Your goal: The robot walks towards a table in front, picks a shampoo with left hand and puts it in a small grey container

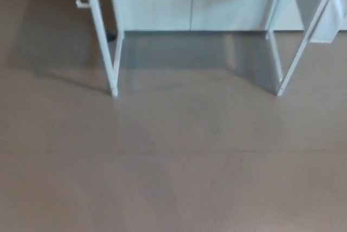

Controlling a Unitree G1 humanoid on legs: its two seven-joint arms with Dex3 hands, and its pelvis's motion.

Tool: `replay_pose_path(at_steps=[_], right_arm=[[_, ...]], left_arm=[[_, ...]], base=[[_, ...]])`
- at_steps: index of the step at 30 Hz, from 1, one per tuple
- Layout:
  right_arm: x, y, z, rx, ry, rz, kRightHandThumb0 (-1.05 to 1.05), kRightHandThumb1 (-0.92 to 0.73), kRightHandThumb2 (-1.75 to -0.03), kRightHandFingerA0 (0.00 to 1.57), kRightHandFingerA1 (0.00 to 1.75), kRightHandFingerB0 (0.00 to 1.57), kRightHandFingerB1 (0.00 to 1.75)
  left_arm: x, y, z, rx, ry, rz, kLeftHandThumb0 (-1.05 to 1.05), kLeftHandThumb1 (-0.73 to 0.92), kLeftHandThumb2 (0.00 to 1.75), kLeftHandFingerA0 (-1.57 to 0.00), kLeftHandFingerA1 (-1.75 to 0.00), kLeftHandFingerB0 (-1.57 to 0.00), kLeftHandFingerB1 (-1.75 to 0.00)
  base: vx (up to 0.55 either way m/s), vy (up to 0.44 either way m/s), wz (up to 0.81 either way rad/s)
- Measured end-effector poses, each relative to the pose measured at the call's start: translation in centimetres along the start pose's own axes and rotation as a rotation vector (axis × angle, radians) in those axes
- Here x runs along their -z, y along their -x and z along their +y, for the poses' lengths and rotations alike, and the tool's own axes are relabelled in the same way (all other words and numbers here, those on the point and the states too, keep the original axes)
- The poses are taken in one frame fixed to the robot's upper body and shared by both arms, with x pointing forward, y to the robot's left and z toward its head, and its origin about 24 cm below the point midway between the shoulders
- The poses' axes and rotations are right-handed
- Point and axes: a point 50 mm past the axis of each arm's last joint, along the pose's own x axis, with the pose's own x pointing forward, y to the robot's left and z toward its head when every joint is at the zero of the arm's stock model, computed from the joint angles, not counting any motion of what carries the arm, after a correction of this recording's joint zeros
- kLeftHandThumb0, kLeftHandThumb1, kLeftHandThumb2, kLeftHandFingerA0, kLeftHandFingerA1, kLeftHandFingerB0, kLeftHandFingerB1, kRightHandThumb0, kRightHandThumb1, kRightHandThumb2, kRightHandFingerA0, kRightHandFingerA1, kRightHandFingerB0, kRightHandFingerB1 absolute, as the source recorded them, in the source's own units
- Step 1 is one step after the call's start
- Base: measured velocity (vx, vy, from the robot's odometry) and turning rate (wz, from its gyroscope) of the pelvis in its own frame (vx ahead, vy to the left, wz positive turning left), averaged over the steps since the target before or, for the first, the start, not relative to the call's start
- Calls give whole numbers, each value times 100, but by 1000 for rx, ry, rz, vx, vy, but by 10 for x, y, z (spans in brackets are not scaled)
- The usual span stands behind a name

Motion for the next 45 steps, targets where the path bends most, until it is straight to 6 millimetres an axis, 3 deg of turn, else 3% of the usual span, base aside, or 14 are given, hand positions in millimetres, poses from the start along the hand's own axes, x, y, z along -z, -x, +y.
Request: replay_pose_path(at_steps=[11,16,26,31,38,45], right_arm=[[7,2,0,-1,3,17,-28,-60,-58,77,53,50,40],[-3,-1,0,0,-3,-13,-27,-60,-58,77,53,50,40],[1,0,1,-3,4,3,-28,-61,-58,75,53,50,40],[-6,-1,5,-14,5,-18,-28,-61,-58,77,53,51,40],[-1,0,6,-20,16,-6,-29,-61,-58,78,53,52,40],[-1,0,3,-16,30,-3,-29,-62,-58,78,54,52,41]], left_arm=[[7,3,3,-12,-25,26,-12,66,62,-46,-47,-39,-38],[1,0,-2,0,-43,2,-11,65,61,-48,-47,-40,-38],[10,4,0,-11,-63,30,-12,66,63,-45,-47,-38,-37],[0,1,2,-15,-94,-10,-13,60,60,-45,-47,-37,-37],[6,4,5,-28,-118,6,-17,59,62,-44,-48,-38,-39],[11,6,4,-26,-135,18,-14,62,58,-53,-52,-35,-36]], base=[[443,9,16],[528,-33,41],[435,0,-15],[481,264,-34],[230,35,9],[208,-165,-3]])
